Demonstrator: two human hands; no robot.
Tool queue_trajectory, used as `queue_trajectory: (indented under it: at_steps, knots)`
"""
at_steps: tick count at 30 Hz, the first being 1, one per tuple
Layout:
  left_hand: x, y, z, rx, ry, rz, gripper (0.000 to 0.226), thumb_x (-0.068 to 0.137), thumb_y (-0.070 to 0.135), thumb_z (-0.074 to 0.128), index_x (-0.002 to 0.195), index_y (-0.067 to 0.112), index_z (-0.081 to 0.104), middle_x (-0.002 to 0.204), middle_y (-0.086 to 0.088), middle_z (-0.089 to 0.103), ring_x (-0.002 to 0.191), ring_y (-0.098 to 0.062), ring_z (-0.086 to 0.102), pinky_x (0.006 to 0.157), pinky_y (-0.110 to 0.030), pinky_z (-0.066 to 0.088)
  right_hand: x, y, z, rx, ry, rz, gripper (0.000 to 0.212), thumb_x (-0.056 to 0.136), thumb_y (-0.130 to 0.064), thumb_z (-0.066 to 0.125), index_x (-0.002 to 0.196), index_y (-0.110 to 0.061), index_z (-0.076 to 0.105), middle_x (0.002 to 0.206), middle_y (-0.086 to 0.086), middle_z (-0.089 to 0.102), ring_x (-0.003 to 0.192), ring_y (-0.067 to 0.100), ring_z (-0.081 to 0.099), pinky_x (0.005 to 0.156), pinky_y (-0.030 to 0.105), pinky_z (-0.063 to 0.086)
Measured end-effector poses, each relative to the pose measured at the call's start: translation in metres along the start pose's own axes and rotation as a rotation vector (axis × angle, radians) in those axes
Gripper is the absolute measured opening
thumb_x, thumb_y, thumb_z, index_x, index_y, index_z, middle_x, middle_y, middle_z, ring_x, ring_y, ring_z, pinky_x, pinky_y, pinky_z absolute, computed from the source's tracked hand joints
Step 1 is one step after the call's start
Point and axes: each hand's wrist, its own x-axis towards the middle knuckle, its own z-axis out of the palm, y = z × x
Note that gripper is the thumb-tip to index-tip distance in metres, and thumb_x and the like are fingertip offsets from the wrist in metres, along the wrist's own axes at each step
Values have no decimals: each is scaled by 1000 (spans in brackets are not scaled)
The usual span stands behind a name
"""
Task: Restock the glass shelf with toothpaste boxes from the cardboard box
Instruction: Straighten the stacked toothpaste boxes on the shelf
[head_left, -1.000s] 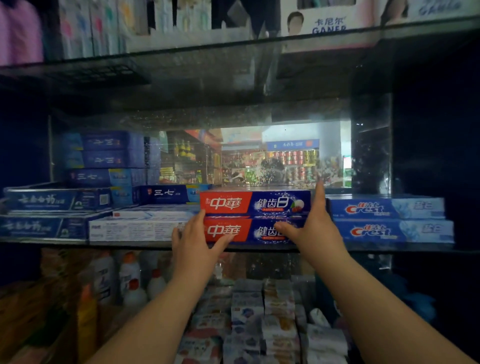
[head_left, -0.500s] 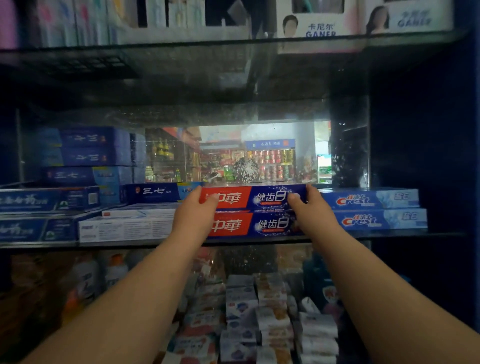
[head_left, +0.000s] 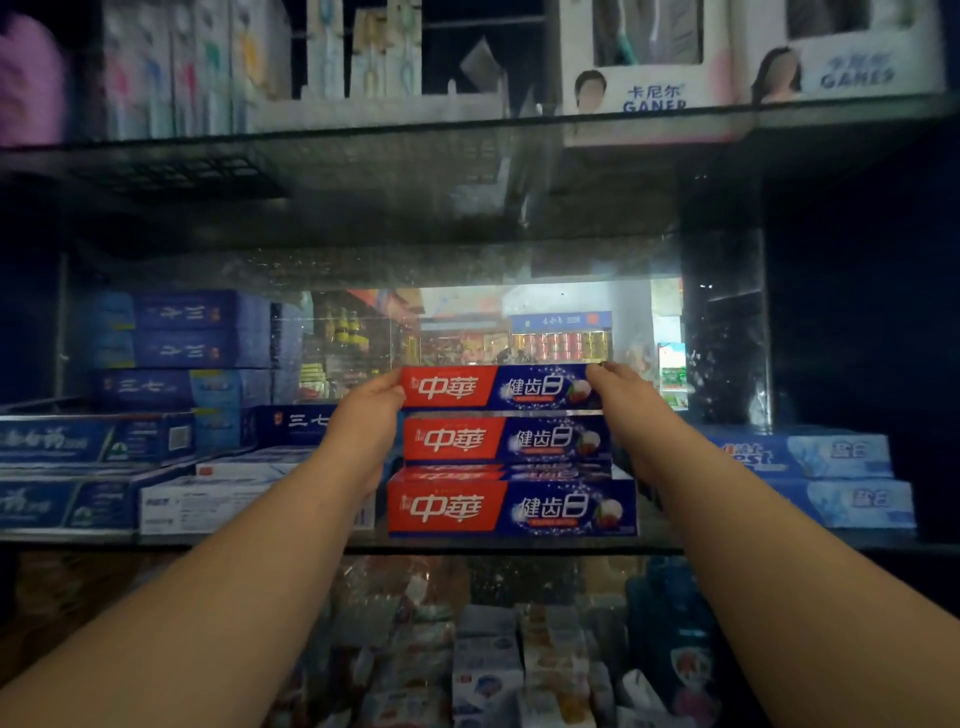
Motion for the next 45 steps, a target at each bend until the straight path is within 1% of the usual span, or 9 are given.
queue_trajectory:
  at_steps: [3, 6, 14, 18, 25, 28, 32, 39, 45]
  knots:
    - [11, -5, 3, 13, -35, -22, 29, 101, 14, 42, 125, 21, 57, 87, 2, 68, 70, -7, 63, 46, -17, 50, 10, 3, -5, -46, -19, -3, 39, 100, -47, 30, 120, -16, 46, 94, 1, 60, 78, 17, 61, 58, 28, 45]
    - [18, -9, 5, -4, -15, -31, 34, 100, 18, 44, 133, 21, 53, 89, 3, 66, 75, -8, 62, 58, -26, 51, 13, 5, -8, -63, -34, -11, 50, 100, -50, 29, 128, -12, 46, 90, -1, 59, 72, 12, 58, 52, 23, 39]
    - [23, -17, 4, -37, 16, -52, 32, 99, 21, 45, 128, 25, 57, 99, -5, 72, 94, -24, 68, 88, -44, 54, 12, 12, 1, -1, -98, 9, 75, 82, -74, 34, 143, -29, 29, 133, 3, 54, 109, 28, 59, 98, 51, 45]
    - [18, -15, 5, -30, -24, -55, 31, 100, 23, 44, 129, 26, 56, 99, -6, 72, 90, -22, 68, 79, -39, 55, 6, 8, 0, 20, -113, 24, 60, 93, -62, 33, 141, -26, 34, 128, 8, 57, 112, 32, 58, 101, 55, 43]
    - [-9, -2, 10, 63, 28, -8, 46, 100, 36, 43, 145, 26, 37, 103, 5, 60, 74, -7, 52, 70, -31, 46, -13, 9, -6, 6, -50, 73, 81, 88, -65, 41, 152, -30, 5, 157, 8, 24, 134, 37, 39, 105, 57, 37]
    - [-33, -11, 4, 225, 67, 37, 49, 100, 37, 43, 147, 28, 32, 131, -6, 55, 82, -12, 57, 76, -34, 50, -35, 22, -10, -39, -58, 71, 80, 90, -56, 48, 151, -34, 2, 157, 7, 23, 135, 35, 39, 105, 55, 40]
    - [-67, -30, -1, 392, 7, 71, 40, 98, 30, 48, 137, 26, 44, 116, 0, 63, 96, -19, 63, 89, -39, 51, -67, 36, -6, -208, -79, 69, 81, 95, -36, 54, 152, -27, -3, 149, 7, 39, 124, 31, 50, 98, 41, 43]
    - [-89, -35, 2, 370, 21, 66, 38, 97, 26, 50, 135, 25, 47, 113, 3, 61, 98, -16, 59, 84, -35, 52, -84, 43, 1, -506, 78, -37, 38, 94, -26, 55, 129, -15, 45, 119, 9, 62, 89, 21, 54, 75, 33, 45]
    - [-88, -31, 0, 62, 72, 91, 43, 101, 21, 43, 143, 24, 39, 105, 16, 59, 84, 4, 54, 67, -21, 44, -86, 40, -7, -382, 191, -102, 37, 95, -26, 56, 129, -13, 46, 117, 5, 61, 81, 12, 50, 67, 26, 42]
